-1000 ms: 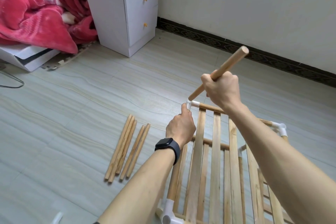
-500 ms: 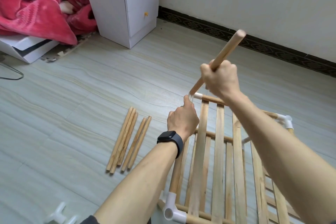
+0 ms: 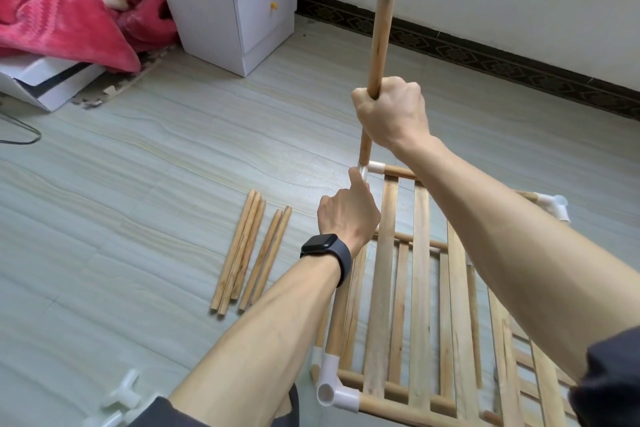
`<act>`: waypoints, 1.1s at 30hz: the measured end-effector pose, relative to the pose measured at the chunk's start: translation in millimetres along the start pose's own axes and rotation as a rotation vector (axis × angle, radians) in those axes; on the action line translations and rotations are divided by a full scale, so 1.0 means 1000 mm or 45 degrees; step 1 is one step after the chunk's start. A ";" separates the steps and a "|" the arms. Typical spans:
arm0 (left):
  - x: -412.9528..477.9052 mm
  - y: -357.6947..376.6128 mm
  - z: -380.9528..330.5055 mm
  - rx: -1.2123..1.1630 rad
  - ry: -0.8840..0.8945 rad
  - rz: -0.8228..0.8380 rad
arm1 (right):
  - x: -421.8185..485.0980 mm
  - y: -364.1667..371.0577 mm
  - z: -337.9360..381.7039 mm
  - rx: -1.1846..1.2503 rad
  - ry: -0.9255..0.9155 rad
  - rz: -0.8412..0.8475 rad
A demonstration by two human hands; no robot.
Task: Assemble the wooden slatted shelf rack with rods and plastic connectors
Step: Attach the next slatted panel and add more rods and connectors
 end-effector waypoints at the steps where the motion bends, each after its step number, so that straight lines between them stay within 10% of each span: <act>1: -0.001 -0.001 -0.001 0.003 0.005 -0.001 | -0.001 0.000 0.000 0.000 0.003 -0.001; 15: 0.008 -0.010 0.000 -0.036 0.066 -0.065 | -0.052 -0.043 -0.056 0.135 0.088 0.206; 22: 0.026 -0.019 0.012 0.036 0.053 -0.205 | -0.105 -0.039 -0.140 -0.293 0.146 0.150; 29: 0.048 -0.008 0.057 -0.636 -0.078 -0.073 | -0.109 -0.014 -0.162 -0.560 0.087 0.215; 33: 0.029 0.047 0.139 -0.024 -0.176 0.142 | -0.108 -0.011 -0.157 -0.526 0.099 0.160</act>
Point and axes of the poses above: each hand's wrist, its own x-axis towards the middle knuckle, its own y-axis out of the palm, z = x × y, the point moved 5 cm from there along x, towards the middle knuckle, and after that the axes turned 15 degrees about x, right-handed, at the moved point
